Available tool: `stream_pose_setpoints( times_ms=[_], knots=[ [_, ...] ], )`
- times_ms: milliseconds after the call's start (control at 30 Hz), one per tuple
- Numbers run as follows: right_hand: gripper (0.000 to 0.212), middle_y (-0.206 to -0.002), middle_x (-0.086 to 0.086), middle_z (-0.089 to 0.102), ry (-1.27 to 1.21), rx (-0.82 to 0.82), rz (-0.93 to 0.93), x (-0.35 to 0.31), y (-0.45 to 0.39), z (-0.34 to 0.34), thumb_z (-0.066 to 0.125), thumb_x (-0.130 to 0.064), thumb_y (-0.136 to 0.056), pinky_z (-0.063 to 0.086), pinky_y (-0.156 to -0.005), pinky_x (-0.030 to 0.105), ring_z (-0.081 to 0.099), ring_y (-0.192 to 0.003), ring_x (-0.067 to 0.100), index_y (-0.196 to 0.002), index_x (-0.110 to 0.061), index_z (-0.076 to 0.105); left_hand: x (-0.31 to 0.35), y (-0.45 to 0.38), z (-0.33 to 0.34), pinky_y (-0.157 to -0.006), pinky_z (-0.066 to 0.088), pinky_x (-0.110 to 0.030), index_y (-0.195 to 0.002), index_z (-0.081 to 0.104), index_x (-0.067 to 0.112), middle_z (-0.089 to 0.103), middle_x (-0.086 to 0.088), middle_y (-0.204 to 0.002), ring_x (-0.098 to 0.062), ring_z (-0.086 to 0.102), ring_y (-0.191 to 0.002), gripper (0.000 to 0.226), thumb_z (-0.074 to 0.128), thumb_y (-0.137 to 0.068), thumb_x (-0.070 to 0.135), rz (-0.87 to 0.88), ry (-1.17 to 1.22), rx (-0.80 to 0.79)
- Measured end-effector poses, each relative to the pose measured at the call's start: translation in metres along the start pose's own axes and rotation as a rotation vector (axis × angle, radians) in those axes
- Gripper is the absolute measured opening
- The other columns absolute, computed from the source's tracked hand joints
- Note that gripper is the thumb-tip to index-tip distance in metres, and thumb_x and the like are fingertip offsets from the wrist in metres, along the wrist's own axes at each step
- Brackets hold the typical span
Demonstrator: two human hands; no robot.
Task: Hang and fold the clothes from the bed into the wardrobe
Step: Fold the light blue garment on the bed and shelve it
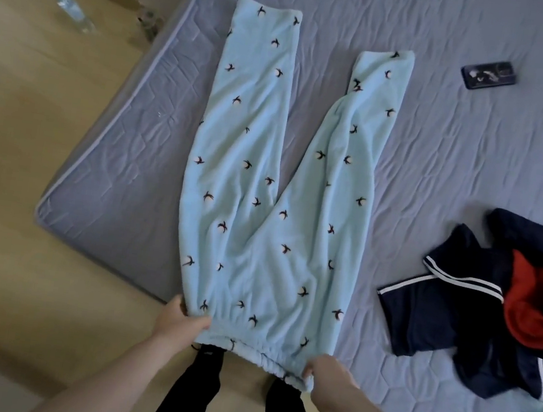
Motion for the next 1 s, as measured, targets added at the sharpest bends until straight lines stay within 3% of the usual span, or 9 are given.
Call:
stream_pose_setpoints(
  times_ms=[67,200,333,400,467,633,800,900,1000],
  knots=[
    [0.037,-0.133,-0.001,0.058,-0.1,0.03,-0.012,0.007,-0.001,-0.007,0.06,-0.013,-0.094,0.051,-0.094,0.025,0.061,-0.115,0.017,-0.129,-0.025,0.066,0.024,0.012,0.02,-0.073,0.056,-0.031,-0.106,0.056,0.038,0.067,0.008,-0.106,-0.012,0.067,-0.096,0.047,0.071,-0.069,0.014,0.19,-0.134,-0.067],
    [0.049,-0.118,-0.005,0.066,-0.361,0.179,0.027,0.037,0.0,-0.034,0.042,0.004,-0.086,0.052,-0.084,0.022,0.063,-0.106,0.011,-0.116,-0.023,0.071,0.068,0.041,0.069,-0.073,0.056,-0.036,-0.129,0.038,0.039,0.038,0.017,-0.124,-0.011,0.06,-0.091,0.067,0.065,-0.07,0.022,0.525,-0.479,-0.116],
    [0.049,-0.112,-0.008,0.065,-0.516,0.264,0.074,0.073,-0.001,-0.057,0.039,0.005,-0.088,0.048,-0.081,0.02,0.062,-0.099,0.01,-0.114,-0.023,0.07,0.097,0.066,0.128,-0.062,0.054,-0.038,-0.141,0.026,0.033,0.024,0.015,-0.137,-0.015,0.057,-0.077,0.075,0.066,-0.078,0.021,0.705,-0.654,-0.185],
    [0.048,-0.111,-0.008,0.066,-0.575,0.298,0.088,0.091,-0.002,-0.065,0.04,0.004,-0.089,0.047,-0.086,0.024,0.06,-0.104,0.012,-0.113,-0.024,0.071,0.108,0.077,0.159,-0.067,0.054,-0.041,-0.144,0.024,0.03,0.02,0.011,-0.147,-0.021,0.058,-0.086,0.077,0.064,-0.08,0.02,0.756,-0.7,-0.224],
    [0.048,-0.11,-0.009,0.068,-0.656,0.356,0.101,0.11,-0.003,-0.074,0.04,0.005,-0.089,0.049,-0.08,0.024,0.063,-0.104,0.012,-0.106,-0.026,0.072,0.116,0.089,0.189,-0.076,0.056,-0.044,-0.146,0.022,0.029,0.014,0.01,-0.152,-0.028,0.059,-0.1,0.078,0.065,-0.081,0.019,0.779,-0.746,-0.286],
    [0.051,-0.104,-0.01,0.073,-0.81,0.48,0.092,0.146,-0.01,-0.098,0.041,0.008,-0.085,0.062,-0.079,0.039,0.069,-0.097,0.015,-0.092,-0.03,0.074,0.114,0.108,0.256,-0.08,0.054,-0.041,-0.142,0.03,0.03,0.006,0.004,-0.157,-0.036,0.063,-0.101,0.078,0.069,-0.077,0.01,0.803,-0.99,-0.412],
    [0.045,-0.104,-0.008,0.072,-0.792,0.427,0.123,0.156,-0.027,-0.103,0.043,0.003,-0.085,0.06,-0.082,0.038,0.068,-0.098,0.017,-0.091,-0.03,0.072,0.073,0.092,0.286,-0.105,0.046,-0.045,-0.152,0.027,0.036,0.001,0.004,-0.165,-0.042,0.048,-0.133,0.087,0.075,-0.081,0.022,0.634,-1.259,-0.617],
    [0.038,-0.106,-0.009,0.069,-0.761,0.383,0.115,0.15,-0.04,-0.107,0.046,-0.002,-0.09,0.051,-0.068,0.025,0.066,-0.094,0.013,-0.096,-0.029,0.071,0.057,0.067,0.281,-0.118,0.036,-0.042,-0.156,0.037,0.027,0.02,0.003,-0.163,-0.026,0.036,-0.146,0.096,0.083,-0.075,0.049,0.494,-1.309,-0.785],
    [0.036,-0.108,-0.01,0.067,-0.709,0.368,0.063,0.134,-0.051,-0.121,0.046,-0.006,-0.092,0.05,-0.076,0.023,0.064,-0.097,0.011,-0.107,-0.026,0.072,0.094,0.027,0.26,-0.115,0.038,-0.032,-0.142,0.058,0.023,0.047,0.0,-0.151,-0.019,0.048,-0.137,0.072,0.079,-0.078,0.049,0.525,-1.198,-0.687]
  ],
)
Point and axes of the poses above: each hand's wrist, its own y-axis away from the middle knuckle, its own z-axis out of the palm, x = y × z, the point moved 10 cm from there along -y, towards the middle knuckle
